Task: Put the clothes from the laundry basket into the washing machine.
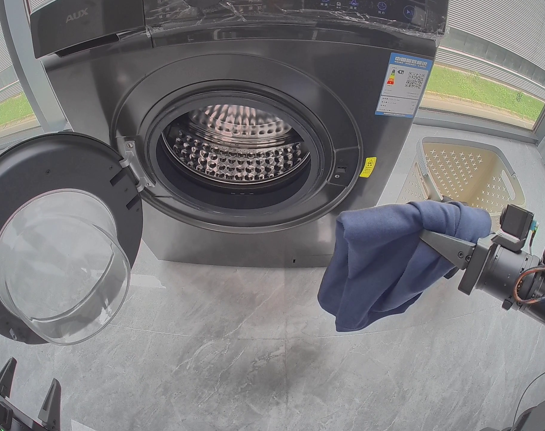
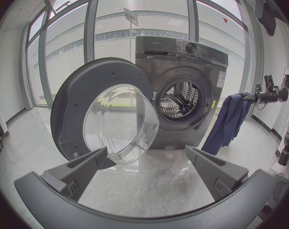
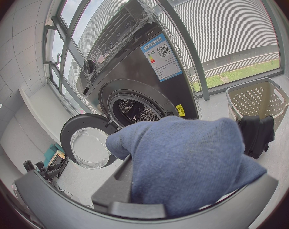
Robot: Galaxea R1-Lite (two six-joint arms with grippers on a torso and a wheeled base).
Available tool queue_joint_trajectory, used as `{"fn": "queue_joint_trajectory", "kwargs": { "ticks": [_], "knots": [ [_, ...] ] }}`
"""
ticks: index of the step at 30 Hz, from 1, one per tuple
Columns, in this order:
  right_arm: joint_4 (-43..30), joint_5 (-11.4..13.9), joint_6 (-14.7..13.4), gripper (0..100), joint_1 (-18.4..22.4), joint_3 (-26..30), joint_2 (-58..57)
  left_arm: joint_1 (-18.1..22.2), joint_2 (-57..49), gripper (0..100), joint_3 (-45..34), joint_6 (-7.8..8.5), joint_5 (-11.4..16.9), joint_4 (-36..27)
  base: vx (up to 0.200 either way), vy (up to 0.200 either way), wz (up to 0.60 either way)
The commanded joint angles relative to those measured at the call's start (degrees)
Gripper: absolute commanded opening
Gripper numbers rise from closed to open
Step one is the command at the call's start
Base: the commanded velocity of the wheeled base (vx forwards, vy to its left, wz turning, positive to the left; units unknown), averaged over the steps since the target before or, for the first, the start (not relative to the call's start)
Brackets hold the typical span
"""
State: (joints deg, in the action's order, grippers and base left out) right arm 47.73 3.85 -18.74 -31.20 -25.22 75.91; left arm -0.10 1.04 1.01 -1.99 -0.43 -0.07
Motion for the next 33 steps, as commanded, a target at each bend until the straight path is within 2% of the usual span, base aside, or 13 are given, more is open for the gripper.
{"fn": "queue_joint_trajectory", "kwargs": {
  "ticks": [1, 10, 13, 14, 15, 17, 19, 26, 29, 31, 32, 33],
  "knots": [
    [0.00, -0.07, 0.10, 0, -0.09, -0.09, 0.11, 0.01, -0.68, 100, -0.84, -0.03, -0.01, -0.01, 0.000, 0.000, 0.00],
    [-0.27, -1.04, 0.98, 0, -0.36, 0.00, 0.20, 0.01, -0.68, 100, -0.84, -0.03, -0.10, -0.01, 0.000, 0.000, 0.00],
    [-0.53, -4.20, 2.30, 0, -1.06, 0.17, 0.20, 0.01, -0.68, 100, -0.84, -0.03, -0.01, -0.01, 0.000, 0.000, 0.00],
    [-0.53, -4.47, 2.30, 0, -1.06, 0.17, 0.20, 0.01, -0.68, 100, -0.84, -0.03, -0.01, -0.01, 0.000, 0.000, 0.00],
    [-0.53, -7.37, 2.83, 0, -2.03, 0.26, 0.29, 0.01, -0.68, 100, -0.84, 0.05, -0.01, -0.01, 0.000, 0.200, 0.00],
    [-0.53, -9.21, 3.00, 0, -3.08, 0.35, 0.55, 0.01, -0.68, 100, -0.84, 0.05, -0.01, -0.01, 0.000, 0.200, 0.00],
    [-0.53, -9.92, 3.09, 0, -3.52, 0.35, 0.64, 0.01, -0.68, 100, -0.84, 0.05, -0.01, -0.01, 0.000, 0.200, 0.00],
    [-0.44, -10.09, 3.18, 0, -3.52, 0.26, 0.99, 0.01, -0.68, 100, -0.84, -0.03, -0.10, -0.01, 0.000, 0.200, 0.00],
    [-0.53, -10.36, 3.36, 0, -3.52, 0.35, 1.08, 0.01, -0.68, 100, -0.84, 0.05, -0.01, -0.01, 0.000, 0.000, 0.00],
    [-0.53, -11.32, 3.88, 0, -3.43, 0.35, 1.26, 0.01, -0.68, 100, -0.84, 0.05, -0.10, -0.01, 0.000, 0.000, 0.00],
    [-0.53, -13.17, 4.15, 0, -3.43, 0.35, 1.70, 0.01, -0.68, 100, -0.84, 0.14, -0.01, -0.01, 0.000, 0.000, 0.00],
    [-0.53, -13.70, 4.15, 0, -3.43, 0.35, 1.87, 0.01, -0.68, 100, -0.84, 0.14, -0.10, -0.01, 0.000, 0.000, 0.00]
  ]
}}
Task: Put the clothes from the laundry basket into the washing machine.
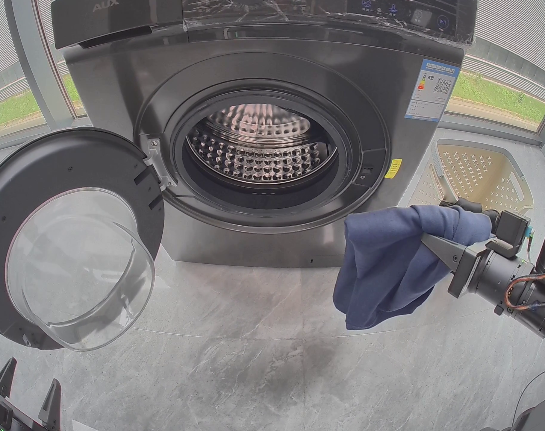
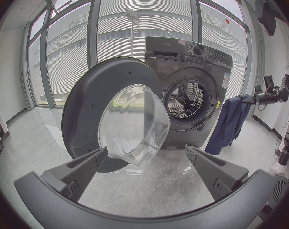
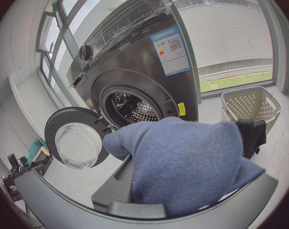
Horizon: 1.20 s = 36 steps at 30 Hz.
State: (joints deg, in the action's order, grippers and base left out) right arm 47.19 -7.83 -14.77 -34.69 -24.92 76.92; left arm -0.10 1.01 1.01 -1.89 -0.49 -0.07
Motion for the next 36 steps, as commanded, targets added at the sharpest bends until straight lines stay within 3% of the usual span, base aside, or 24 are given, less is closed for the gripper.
{"fn": "queue_joint_trajectory", "kwargs": {
  "ticks": [1, 3, 8, 18, 22, 27, 32, 36],
  "knots": [
    [0.01, -4.57, 0.19, 0, -0.02, -0.04, 1.39, 0.01, -0.66, 100, -0.84, 0.04, 0.05, -0.01, 0.000, 0.000, 0.00],
    [0.10, -8.35, 0.19, 0, -0.11, -0.13, 2.35, 0.01, -0.66, 100, -0.84, 0.13, 0.05, -0.01, 0.000, 0.000, 0.00],
    [0.01, -9.58, 0.19, 0, -0.64, -0.04, 2.53, 0.01, -0.66, 100, -0.84, 0.40, 0.05, -0.01, 0.000, 0.000, 0.00],
    [0.53, -9.05, 0.45, 0, -2.92, -0.57, 3.67, 0.10, -0.75, 100, -0.92, 0.66, 0.14, 0.07, 0.000, -0.060, 0.00],
    [0.89, -8.78, 0.36, 0, -5.91, -1.36, 6.13, 0.19, -0.84, 100, -0.92, 2.50, 0.22, -0.10, 0.000, 0.000, 0.00],
    [2.91, -8.70, -0.25, 0, -8.64, -4.61, 10.70, 0.19, -0.84, 100, -0.92, 3.12, 0.75, 0.07, 0.000, 0.000, 0.00],
    [13.72, -6.32, 0.10, 0, -12.77, -7.78, 18.09, 0.27, -1.01, 100, -0.92, 3.47, 1.81, 0.51, 0.000, 0.000, 0.00],
    [18.55, -6.59, 0.54, 0, -14.00, -11.03, 23.80, 0.19, -1.01, 100, -0.92, 3.74, 2.60, 0.78, 0.000, 0.000, 0.00]
  ]
}}
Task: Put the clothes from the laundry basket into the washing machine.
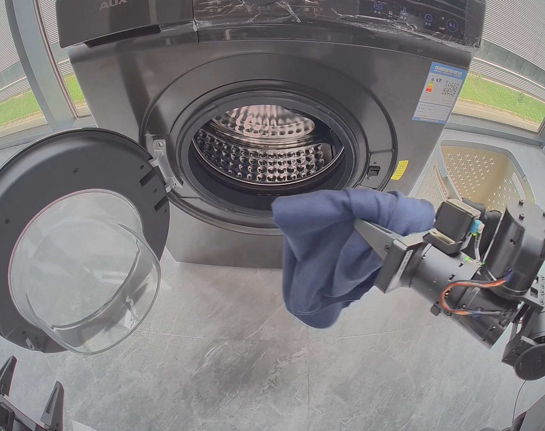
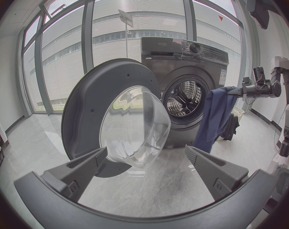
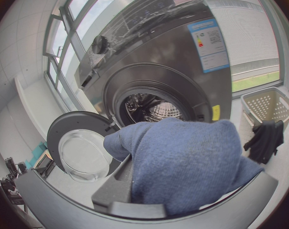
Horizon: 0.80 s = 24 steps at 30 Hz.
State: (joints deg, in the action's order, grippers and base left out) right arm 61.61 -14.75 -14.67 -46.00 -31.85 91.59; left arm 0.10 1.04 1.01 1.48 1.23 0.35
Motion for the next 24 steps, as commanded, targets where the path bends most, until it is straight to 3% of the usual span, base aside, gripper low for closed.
{"fn": "queue_joint_trajectory", "kwargs": {
  "ticks": [1, 4, 6, 8, 9, 11, 13, 14, 15, 16, 20, 21, 24],
  "knots": [
    [4.57, 0.34, 0.43, 0, -2.61, -4.80, 9.93, -0.01, -1.04, 100, -0.92, 0.46, 0.97, 0.35, 0.000, 0.000, 0.00],
    [5.63, 0.34, 0.43, 0, -1.99, -8.14, 12.91, -0.01, -1.04, 100, -0.92, 0.46, 1.05, 0.44, 0.000, 0.000, 0.00],
    [6.68, 0.16, 0.51, 0, -1.64, -10.16, 14.58, 0.08, -1.04, 100, 0.57, -1.21, 1.41, 1.93, 0.000, 0.000, 0.00],
    [7.29, 0.16, 0.60, 0, -1.20, -11.74, 15.37, 0.61, 1.16, 100, 8.66, -4.29, 3.95, 5.71, 0.000, 0.000, 0.00],
    [7.29, 0.16, 0.69, 0, -0.94, -12.44, 15.64, 1.13, 4.24, 100, 12.17, -4.90, 5.80, 5.97, 0.000, 0.000, 0.00],
    [7.21, 0.16, 1.04, 0, -0.32, -13.94, 15.81, 1.75, 7.93, 100, 14.19, -4.73, 9.14, 5.71, 0.000, 0.000, 0.00],
    [7.47, 0.25, 2.18, 0, 0.64, -15.17, 15.73, 1.75, 12.24, 100, 13.31, -4.64, 15.64, 5.36, 0.000, 0.000, 0.00],
    [7.47, 0.25, 2.27, 0, 0.82, -15.17, 15.64, 1.75, 13.03, 100, 13.14, -4.64, 16.52, 5.27, 0.000, 0.000, 0.00],
    [7.47, 0.78, 2.54, 0, 1.70, -15.52, 15.29, 1.66, 18.21, 100, 11.29, -4.55, 20.74, 5.80, 0.000, 0.000, 0.00],
    [7.47, 1.04, 2.54, 0, 2.14, -15.69, 15.29, 1.66, 21.99, 100, 10.59, -4.11, 23.20, 6.24, 0.000, 0.000, 0.00],
    [7.56, 3.68, 2.45, 0, 2.40, -15.61, 14.76, 0.08, 31.40, 100, 10.15, -1.12, 27.51, 8.00, 0.000, 0.000, 0.00],
    [7.56, 6.40, 2.36, 0, 2.67, -16.13, 14.32, -3.00, 39.66, 100, 10.33, -0.60, 29.18, 12.74, 0.000, 0.000, 0.00],
    [7.56, 7.19, 2.27, 0, 3.63, -16.84, 14.41, -6.51, 46.60, 100, 10.33, -1.12, 29.09, 19.42, 0.000, 0.000, 0.00]
  ]
}}
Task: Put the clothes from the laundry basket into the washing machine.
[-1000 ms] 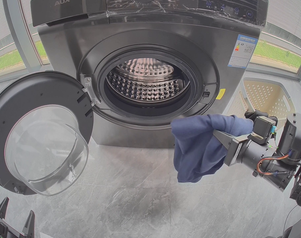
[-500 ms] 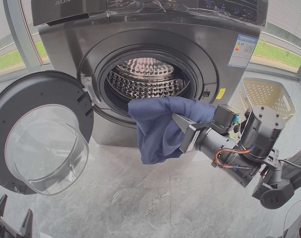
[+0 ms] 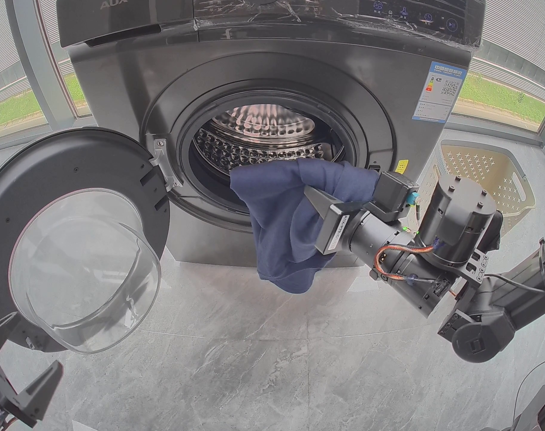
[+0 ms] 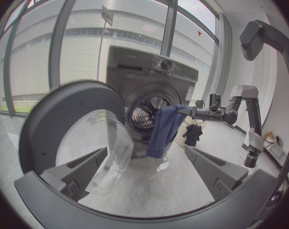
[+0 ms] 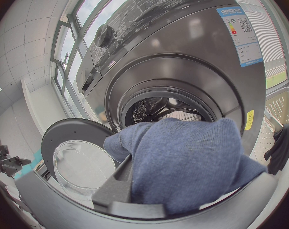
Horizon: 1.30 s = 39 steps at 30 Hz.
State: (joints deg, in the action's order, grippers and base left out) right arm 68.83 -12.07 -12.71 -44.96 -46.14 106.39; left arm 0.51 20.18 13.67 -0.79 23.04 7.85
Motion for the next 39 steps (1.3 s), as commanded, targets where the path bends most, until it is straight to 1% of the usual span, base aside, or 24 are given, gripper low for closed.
{"fn": "queue_joint_trajectory", "kwargs": {
  "ticks": [1, 2, 3, 4, 5, 6, 7, 10, 12, 15, 16, 22, 29, 31, 32, 33, 36, 39],
  "knots": [
    [0.34, 4.51, 0.32, 0, 2.68, -2.64, -0.39, -6.93, 27.46, 100, -2.33, 1.14, 7.28, 11.92, 0.000, 0.000, 0.00],
    [0.34, 4.42, 0.32, 0, 3.12, -2.55, -0.22, -9.83, 34.67, 100, -2.42, 1.14, 6.67, 18.78, 0.000, 0.000, 0.00],
    [0.34, 4.16, 0.32, 0, 3.12, -2.11, -0.30, -11.15, 38.80, 100, -2.42, 1.14, 6.05, 22.38, 0.000, 0.000, 0.00],
    [0.34, 4.07, 0.32, 0, 3.12, -2.02, -0.30, -11.50, 39.77, 100, -2.33, 1.06, 5.96, 23.26, 0.000, 0.000, 0.00],
    [0.43, 3.98, 0.23, 0, 3.30, -1.76, -0.48, -13.34, 44.34, 100, -2.24, 0.97, 5.08, 27.66, 0.000, 0.000, 0.00],
    [0.34, 3.98, 0.23, 0, 3.30, -1.76, -0.48, -14.22, 46.53, 100, -2.15, 0.88, 4.73, 29.59, 0.000, 0.000, 0.00],
    [0.43, 3.89, 0.23, 0, 3.30, -2.46, -0.57, -16.77, 51.81, 100, -2.06, 0.62, 3.94, 34.34, 0.000, 0.000, 0.00],
    [0.43, 3.72, 0.15, 0, 3.12, -3.17, -0.57, -19.67, 56.20, 100, -1.80, 0.18, 3.15, 38.73, 0.000, 0.000, 0.00],
    [0.43, 3.54, 0.15, 0, 2.95, -3.08, -0.48, -22.31, 60.51, 100, -1.27, -0.35, 1.57, 42.95, 0.000, 0.000, 0.00],
    [0.43, 3.10, 0.32, 0, 2.77, -3.17, -0.48, -24.42, 64.90, 100, -0.66, -0.61, 0.43, 46.64, 0.000, 0.000, 0.00],
    [0.34, 2.75, 0.32, 0, 2.68, -3.25, -0.57, -24.77, 66.13, 100, 0.05, -0.61, 0.43, 47.17, 0.000, 0.000, 0.00],
    [0.34, 2.66, 0.41, 0, 2.51, -3.17, -0.74, -24.86, 72.29, 100, 4.70, -0.53, 1.22, 47.43, 0.000, 0.000, 0.00],
    [0.25, 2.66, 0.50, 0, 2.24, -2.99, -1.71, -25.39, 78.61, 100, 9.10, -0.70, 1.13, 48.22, 0.000, 0.000, 0.00],
    [0.25, 2.66, 0.50, 0, 2.07, -2.64, -1.89, -25.39, 79.93, 100, 10.59, -1.40, 1.13, 48.31, 0.000, 0.000, 0.00],
    [0.25, 2.66, 0.50, 0, 2.07, -2.64, -1.89, -25.39, 79.93, 100, 10.59, -1.40, 1.13, 48.31, 0.000, 0.000, 0.00],
    [0.34, 2.66, 0.41, 0, 1.72, -2.64, -1.97, -25.39, 81.25, 100, 12.26, -2.72, 1.13, 48.31, 0.000, 0.000, 0.00],
    [0.34, 2.66, 0.41, 0, 1.37, -2.73, -1.97, -25.39, 82.74, 100, 14.37, -3.95, 1.13, 48.22, 0.000, 0.000, 0.00],
    [0.34, 2.58, 0.41, 0, 1.01, -2.64, -1.97, -25.30, 85.03, 100, 16.57, -4.13, 1.04, 48.31, 0.000, 0.000, 0.00]
  ]
}}
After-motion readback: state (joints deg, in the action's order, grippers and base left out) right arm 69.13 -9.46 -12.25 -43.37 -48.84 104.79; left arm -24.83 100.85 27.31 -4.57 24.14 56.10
